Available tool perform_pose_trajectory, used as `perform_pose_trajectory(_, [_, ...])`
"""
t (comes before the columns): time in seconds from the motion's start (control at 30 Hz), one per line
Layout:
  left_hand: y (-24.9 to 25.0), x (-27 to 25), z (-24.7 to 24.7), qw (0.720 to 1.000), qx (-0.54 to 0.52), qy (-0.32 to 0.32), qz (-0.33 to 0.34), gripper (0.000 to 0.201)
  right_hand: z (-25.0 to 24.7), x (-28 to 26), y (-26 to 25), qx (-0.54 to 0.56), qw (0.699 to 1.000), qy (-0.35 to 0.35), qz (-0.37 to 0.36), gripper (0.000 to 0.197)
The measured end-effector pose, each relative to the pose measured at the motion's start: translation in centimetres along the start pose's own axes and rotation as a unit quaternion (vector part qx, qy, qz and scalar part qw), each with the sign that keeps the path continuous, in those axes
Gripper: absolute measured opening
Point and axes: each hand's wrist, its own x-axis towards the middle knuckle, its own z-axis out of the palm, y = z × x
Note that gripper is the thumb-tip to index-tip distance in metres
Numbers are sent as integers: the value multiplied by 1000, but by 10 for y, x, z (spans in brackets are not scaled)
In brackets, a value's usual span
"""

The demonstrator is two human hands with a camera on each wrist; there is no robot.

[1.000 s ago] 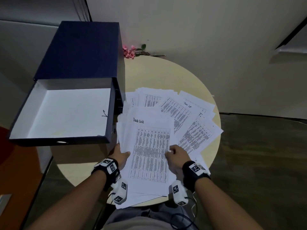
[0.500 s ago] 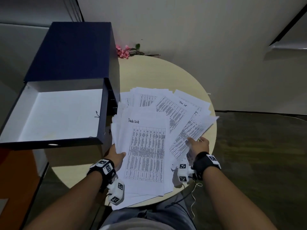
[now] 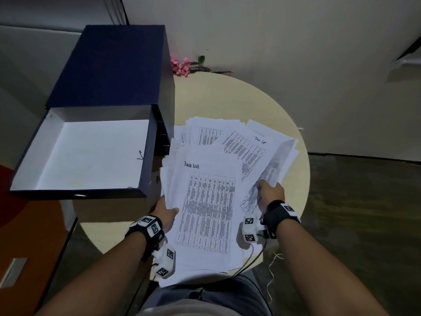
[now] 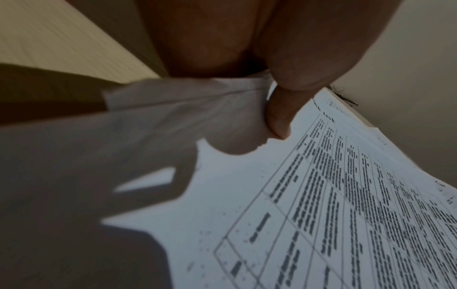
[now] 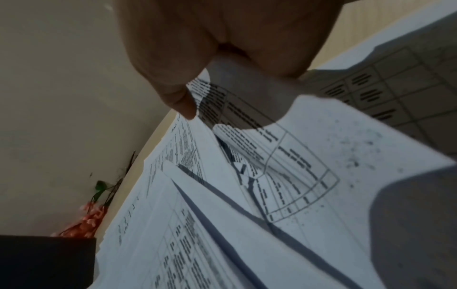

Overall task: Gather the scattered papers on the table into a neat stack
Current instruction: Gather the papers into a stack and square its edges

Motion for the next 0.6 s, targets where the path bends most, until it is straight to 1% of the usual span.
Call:
perform_pose_trajectory(0.03, [-1,2,1,1000,-5,-2,-3,49,3,13,6,2,1000,-8,-8,47])
perform_pose_trajectory(0.07, [1,0,1,1000,-5,-1,-2,48,4,19,9,1,1000,-21,-12,63])
perform_pose_trajectory(0.1, [-1,2,2,1000,-9,-2,-2,48,6,28,14,1,999,-37,-10,65])
perform_pose_trajectory(0.17, [-1,1,3,1000,-14,1,-11,49,7,22,9,-9,998,-65,-18,60])
perform_pose_trajectory(0.23, [2,-1,2,1000,-10,6,-10,51,7,10,0,-37,996,-69,-31,65])
perform_pose_trajectory(0.27, [5,-4,2,1000,-12,6,-9,50,9,11,-3,-46,996,-60,-40,63])
perform_pose_trajectory(0.33, [7,-6,1,1000,-17,5,-7,45,9,0,-16,-39,998,-37,-41,51])
perform_pose_trajectory(0.37, [7,-6,1,1000,-20,4,-11,43,9,-6,-22,-18,999,-32,-32,43])
perform_pose_trajectory(0.4, [6,-5,1,1000,-25,4,-9,42,7,-8,-26,4,999,-23,-27,46])
perform_pose_trajectory(0.43, [3,-3,1,1000,-27,2,-11,45,4,-4,-27,21,1000,-8,-20,60])
perform_pose_trajectory(0.47, [1,-1,1,1000,-28,-1,-10,48,-1,3,-25,33,999,1,-19,65])
perform_pose_trajectory(0.53, [-3,4,0,999,-31,-4,-12,51,-5,14,-20,36,999,2,-1,65])
perform_pose_trajectory(0.6, [-8,8,0,999,-36,-12,-22,53,-6,13,-19,38,999,-9,10,73])
